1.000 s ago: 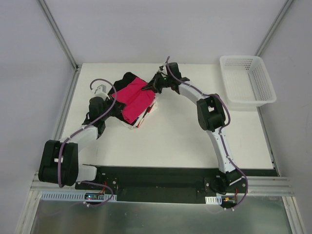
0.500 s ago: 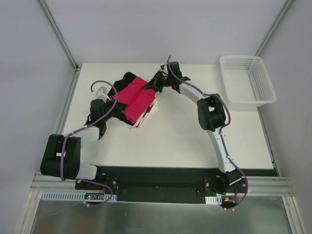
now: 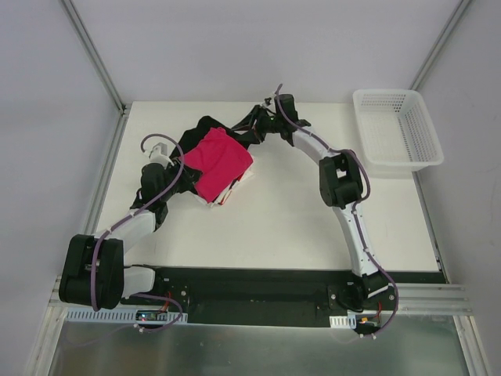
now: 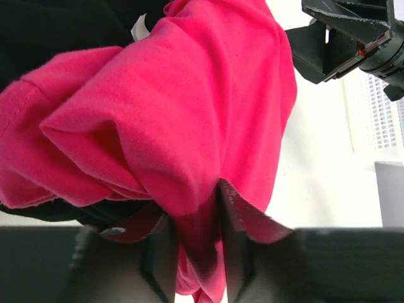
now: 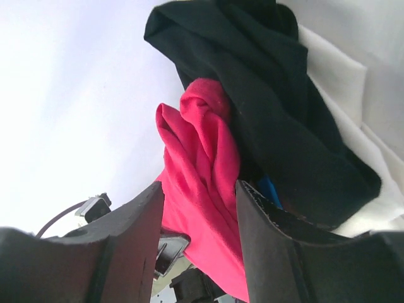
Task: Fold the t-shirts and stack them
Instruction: Put the neatly folded tshirt into the corner of the board with both arms
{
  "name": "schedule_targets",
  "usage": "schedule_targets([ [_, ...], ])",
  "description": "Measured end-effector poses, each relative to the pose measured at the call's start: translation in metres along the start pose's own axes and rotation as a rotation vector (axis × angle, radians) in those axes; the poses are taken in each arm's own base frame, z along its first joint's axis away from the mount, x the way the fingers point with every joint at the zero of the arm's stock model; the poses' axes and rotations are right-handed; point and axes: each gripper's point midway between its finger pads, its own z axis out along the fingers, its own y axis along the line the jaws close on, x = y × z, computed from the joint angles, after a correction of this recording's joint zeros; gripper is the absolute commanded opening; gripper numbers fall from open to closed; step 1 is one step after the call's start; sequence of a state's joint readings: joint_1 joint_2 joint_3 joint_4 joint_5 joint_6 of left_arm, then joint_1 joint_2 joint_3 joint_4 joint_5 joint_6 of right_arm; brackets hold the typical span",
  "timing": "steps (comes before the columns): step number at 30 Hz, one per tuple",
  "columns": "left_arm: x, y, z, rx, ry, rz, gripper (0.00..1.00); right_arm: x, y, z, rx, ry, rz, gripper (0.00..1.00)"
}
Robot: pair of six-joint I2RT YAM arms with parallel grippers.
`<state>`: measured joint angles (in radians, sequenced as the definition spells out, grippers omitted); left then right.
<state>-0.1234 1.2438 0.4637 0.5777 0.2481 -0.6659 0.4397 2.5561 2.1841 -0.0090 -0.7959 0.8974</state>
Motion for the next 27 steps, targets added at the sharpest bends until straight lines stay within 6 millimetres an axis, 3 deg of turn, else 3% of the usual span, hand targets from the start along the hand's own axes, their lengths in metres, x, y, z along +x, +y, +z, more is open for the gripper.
schedule_targets([
  [2, 0.001, 0.001, 0.0, -0.003, 0.004, 0.012, 0.71, -0.006, -0.002, -0.004, -0.006, -0.013, -0.003, 0.51],
  [3, 0.002, 0.002, 0.0, -0.006, 0.008, 0.01, 0.76, -0.009, -0.003, -0.005, -0.008, -0.019, -0.005, 0.51],
  [4, 0.003, 0.003, -0.001, -0.011, 0.013, 0.012, 0.95, -0.01, -0.006, -0.007, -0.006, -0.023, 0.0, 0.51],
  [5, 0.004, 0.004, -0.001, -0.014, 0.017, 0.014, 0.99, -0.011, -0.01, -0.009, -0.005, -0.027, 0.003, 0.51],
  [11, 0.007, 0.002, -0.001, -0.011, 0.026, 0.025, 0.99, -0.007, -0.031, -0.028, 0.038, -0.042, 0.053, 0.49],
  [16, 0.001, -0.014, -0.01, 0.004, 0.037, 0.043, 0.99, -0.008, -0.021, -0.048, 0.028, -0.077, 0.034, 0.43],
  [18, -0.012, -0.034, -0.016, 0.03, 0.026, 0.075, 0.99, -0.008, -0.013, -0.057, 0.02, -0.092, 0.02, 0.45],
  [21, -0.053, -0.08, -0.032, 0.093, -0.035, 0.143, 0.99, -0.004, -0.004, -0.067, 0.007, -0.109, -0.004, 0.47],
  [24, -0.1, -0.128, -0.062, 0.173, -0.143, 0.201, 0.99, 0.006, -0.001, -0.077, 0.003, -0.115, -0.02, 0.47],
  [27, -0.126, -0.159, -0.091, 0.229, -0.217, 0.226, 0.99, 0.019, -0.008, -0.085, 0.009, -0.113, -0.018, 0.47],
])
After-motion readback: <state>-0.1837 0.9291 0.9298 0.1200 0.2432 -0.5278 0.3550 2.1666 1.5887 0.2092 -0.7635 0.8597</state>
